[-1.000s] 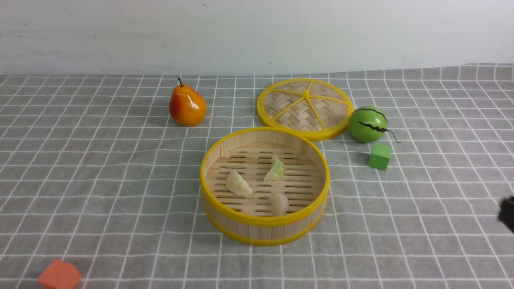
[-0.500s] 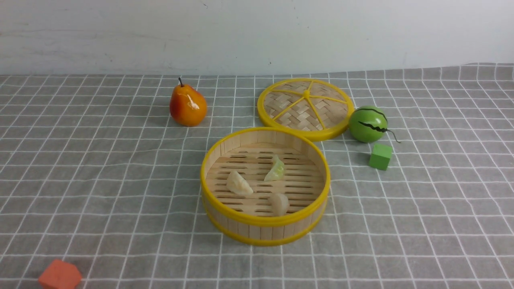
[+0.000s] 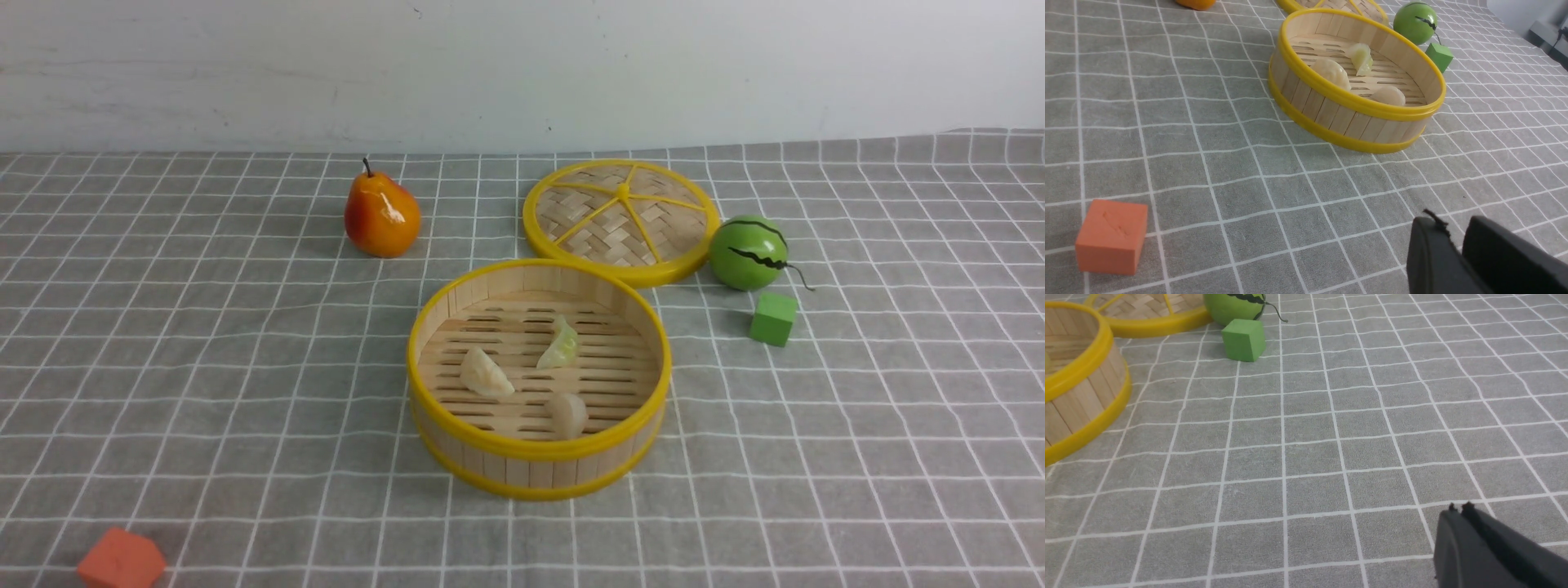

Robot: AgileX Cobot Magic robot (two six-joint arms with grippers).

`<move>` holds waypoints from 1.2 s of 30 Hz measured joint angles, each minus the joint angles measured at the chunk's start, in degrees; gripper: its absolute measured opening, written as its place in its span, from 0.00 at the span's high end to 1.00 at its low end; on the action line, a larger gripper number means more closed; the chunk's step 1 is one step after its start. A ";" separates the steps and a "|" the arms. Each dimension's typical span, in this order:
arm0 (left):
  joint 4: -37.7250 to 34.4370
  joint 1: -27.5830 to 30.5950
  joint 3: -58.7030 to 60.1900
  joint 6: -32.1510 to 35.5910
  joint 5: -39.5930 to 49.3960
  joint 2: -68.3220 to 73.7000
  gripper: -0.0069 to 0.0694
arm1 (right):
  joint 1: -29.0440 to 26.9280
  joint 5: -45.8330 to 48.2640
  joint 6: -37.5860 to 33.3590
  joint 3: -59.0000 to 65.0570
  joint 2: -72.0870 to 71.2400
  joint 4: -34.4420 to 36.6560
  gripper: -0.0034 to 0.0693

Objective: Put the dumplings into the steamer on the table with the grey tablecloth.

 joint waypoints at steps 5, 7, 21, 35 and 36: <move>0.00 0.00 0.00 0.00 0.00 0.00 0.74 | 0.00 0.00 0.00 0.00 0.00 0.00 0.96; 0.00 0.00 0.00 0.00 0.00 0.00 0.74 | 0.00 0.00 0.00 0.00 0.00 0.00 0.96; 0.00 0.00 0.00 0.00 0.00 0.00 0.72 | 0.00 0.00 0.00 0.00 0.00 0.00 0.95; -0.96 9.80 6.24 4.08 -18.63 0.00 0.93 | 0.00 0.00 0.00 0.00 0.00 -0.03 0.92; -1.06 11.96 6.68 4.72 -19.67 0.00 0.93 | 0.00 0.00 0.00 0.00 0.00 -0.03 0.92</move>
